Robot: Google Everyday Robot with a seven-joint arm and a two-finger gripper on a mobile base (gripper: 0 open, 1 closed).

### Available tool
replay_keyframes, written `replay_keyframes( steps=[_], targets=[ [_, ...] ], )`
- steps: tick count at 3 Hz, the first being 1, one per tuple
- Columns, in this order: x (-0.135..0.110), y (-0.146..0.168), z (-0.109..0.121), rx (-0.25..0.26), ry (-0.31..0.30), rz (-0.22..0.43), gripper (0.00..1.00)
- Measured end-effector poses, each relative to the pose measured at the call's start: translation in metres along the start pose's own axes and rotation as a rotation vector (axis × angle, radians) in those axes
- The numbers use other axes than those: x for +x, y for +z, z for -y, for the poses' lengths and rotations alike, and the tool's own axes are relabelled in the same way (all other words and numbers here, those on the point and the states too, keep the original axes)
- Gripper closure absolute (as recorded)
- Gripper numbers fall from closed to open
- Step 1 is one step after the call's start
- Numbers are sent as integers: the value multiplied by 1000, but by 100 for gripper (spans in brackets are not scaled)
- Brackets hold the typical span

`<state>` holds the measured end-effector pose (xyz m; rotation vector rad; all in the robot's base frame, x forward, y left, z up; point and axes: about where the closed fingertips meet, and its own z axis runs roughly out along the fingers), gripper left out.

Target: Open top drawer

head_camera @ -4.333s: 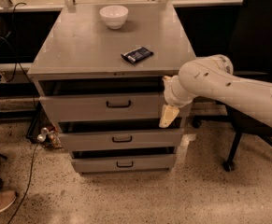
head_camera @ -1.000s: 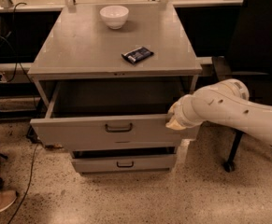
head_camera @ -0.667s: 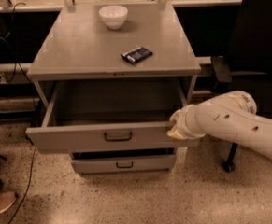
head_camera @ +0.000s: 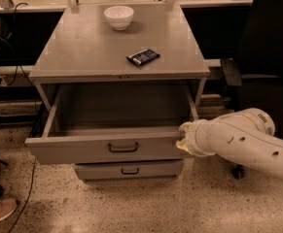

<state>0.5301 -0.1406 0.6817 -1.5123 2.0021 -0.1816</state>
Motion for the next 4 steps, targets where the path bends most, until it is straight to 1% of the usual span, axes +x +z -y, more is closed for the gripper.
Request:
replay_keyframes(
  steps=[1, 2, 3, 4],
  targets=[
    [0, -1, -2, -3, -2, 1, 100],
    [5, -10, -16, -29, -20, 10, 100],
    [10, -25, -45, -69, -26, 29, 100],
    [10, -27, -44, -69, -26, 29, 100]
  ],
)
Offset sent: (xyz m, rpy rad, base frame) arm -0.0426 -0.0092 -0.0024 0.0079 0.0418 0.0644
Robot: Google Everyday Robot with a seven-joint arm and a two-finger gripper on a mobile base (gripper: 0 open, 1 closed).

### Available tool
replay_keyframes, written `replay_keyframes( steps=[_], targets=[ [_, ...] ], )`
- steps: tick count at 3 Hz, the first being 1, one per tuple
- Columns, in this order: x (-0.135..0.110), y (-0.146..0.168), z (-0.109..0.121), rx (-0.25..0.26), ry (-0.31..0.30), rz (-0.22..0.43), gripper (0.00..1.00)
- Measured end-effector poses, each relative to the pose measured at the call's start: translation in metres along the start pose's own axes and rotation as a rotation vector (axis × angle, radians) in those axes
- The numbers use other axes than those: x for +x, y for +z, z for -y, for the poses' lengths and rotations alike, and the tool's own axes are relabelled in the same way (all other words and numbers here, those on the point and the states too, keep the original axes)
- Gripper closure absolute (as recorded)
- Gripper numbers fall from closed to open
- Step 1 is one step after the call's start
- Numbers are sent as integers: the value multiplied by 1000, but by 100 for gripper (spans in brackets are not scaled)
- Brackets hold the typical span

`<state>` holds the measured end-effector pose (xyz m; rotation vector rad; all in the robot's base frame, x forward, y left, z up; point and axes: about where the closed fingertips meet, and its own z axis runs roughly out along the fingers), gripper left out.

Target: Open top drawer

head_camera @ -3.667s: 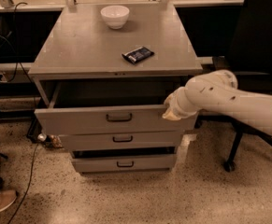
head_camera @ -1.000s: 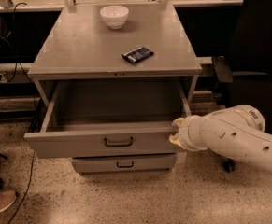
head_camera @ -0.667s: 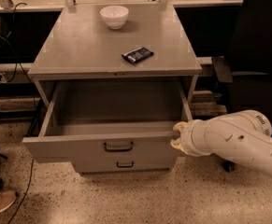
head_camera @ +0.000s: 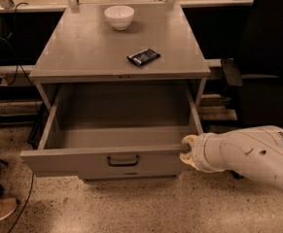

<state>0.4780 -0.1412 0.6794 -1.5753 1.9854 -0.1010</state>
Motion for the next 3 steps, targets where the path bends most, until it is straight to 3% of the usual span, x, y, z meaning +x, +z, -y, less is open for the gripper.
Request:
replay_keyframes(
  steps=[1, 2, 3],
  targets=[
    [0, 0, 0, 0, 0, 0, 100],
    [8, -10, -14, -17, 7, 20, 96],
    [7, -10, -14, -17, 7, 20, 75]
  ],
)
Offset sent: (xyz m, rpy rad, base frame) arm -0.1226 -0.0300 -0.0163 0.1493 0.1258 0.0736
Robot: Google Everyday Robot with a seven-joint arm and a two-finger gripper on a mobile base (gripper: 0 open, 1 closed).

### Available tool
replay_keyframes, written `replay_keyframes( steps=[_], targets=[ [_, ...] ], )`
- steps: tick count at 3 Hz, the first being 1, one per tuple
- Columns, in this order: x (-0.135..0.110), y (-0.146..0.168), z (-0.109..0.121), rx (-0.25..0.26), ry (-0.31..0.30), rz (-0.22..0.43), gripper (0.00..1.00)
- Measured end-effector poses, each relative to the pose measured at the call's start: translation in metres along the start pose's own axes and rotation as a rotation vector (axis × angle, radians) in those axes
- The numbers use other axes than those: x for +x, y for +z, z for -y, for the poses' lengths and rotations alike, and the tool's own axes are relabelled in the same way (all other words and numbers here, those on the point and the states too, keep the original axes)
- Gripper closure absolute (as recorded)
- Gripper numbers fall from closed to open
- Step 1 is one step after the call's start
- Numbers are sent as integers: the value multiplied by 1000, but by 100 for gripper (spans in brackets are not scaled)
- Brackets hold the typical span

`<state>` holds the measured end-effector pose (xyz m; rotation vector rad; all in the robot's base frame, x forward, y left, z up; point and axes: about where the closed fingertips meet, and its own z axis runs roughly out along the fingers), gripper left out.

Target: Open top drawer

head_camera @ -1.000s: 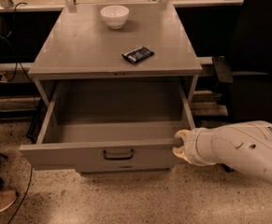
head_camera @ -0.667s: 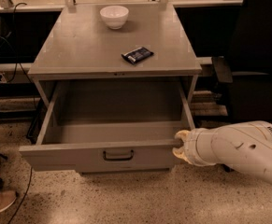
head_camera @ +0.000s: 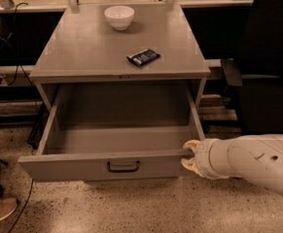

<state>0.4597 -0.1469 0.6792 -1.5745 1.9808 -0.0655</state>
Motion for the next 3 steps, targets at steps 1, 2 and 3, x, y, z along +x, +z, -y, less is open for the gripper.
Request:
replay_keyframes(
  steps=[1, 2, 3],
  targets=[
    [0, 0, 0, 0, 0, 0, 51],
    [-1, -2, 0, 3, -4, -1, 19],
    [-2, -2, 1, 4, -6, -2, 0]
  ],
)
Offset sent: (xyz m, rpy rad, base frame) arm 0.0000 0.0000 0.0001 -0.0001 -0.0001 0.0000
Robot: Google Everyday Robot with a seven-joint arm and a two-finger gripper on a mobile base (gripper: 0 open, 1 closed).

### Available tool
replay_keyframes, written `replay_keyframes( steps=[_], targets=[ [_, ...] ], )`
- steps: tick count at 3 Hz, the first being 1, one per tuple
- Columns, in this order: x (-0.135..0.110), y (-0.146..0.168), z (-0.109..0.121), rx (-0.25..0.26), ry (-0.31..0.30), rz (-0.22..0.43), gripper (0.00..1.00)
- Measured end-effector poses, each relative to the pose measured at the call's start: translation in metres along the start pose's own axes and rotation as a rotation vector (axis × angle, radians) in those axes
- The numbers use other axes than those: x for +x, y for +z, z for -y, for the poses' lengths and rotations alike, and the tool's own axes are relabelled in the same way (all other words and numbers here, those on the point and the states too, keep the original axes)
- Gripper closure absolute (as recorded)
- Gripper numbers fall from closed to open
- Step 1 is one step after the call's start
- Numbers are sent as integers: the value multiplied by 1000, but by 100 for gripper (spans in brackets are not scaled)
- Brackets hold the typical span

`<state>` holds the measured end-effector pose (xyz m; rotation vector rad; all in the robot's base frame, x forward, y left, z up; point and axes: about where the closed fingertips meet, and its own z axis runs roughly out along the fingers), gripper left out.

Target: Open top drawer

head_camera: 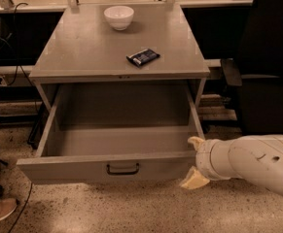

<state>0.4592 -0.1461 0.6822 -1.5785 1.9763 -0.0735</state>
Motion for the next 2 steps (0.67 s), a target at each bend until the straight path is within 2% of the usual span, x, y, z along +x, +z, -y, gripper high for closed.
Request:
replay_keyframes(
  steps=[1, 2],
  targets=[
    [0, -10, 12, 14, 0, 20, 0],
    [12, -32, 43, 53, 14, 49, 0]
  ],
)
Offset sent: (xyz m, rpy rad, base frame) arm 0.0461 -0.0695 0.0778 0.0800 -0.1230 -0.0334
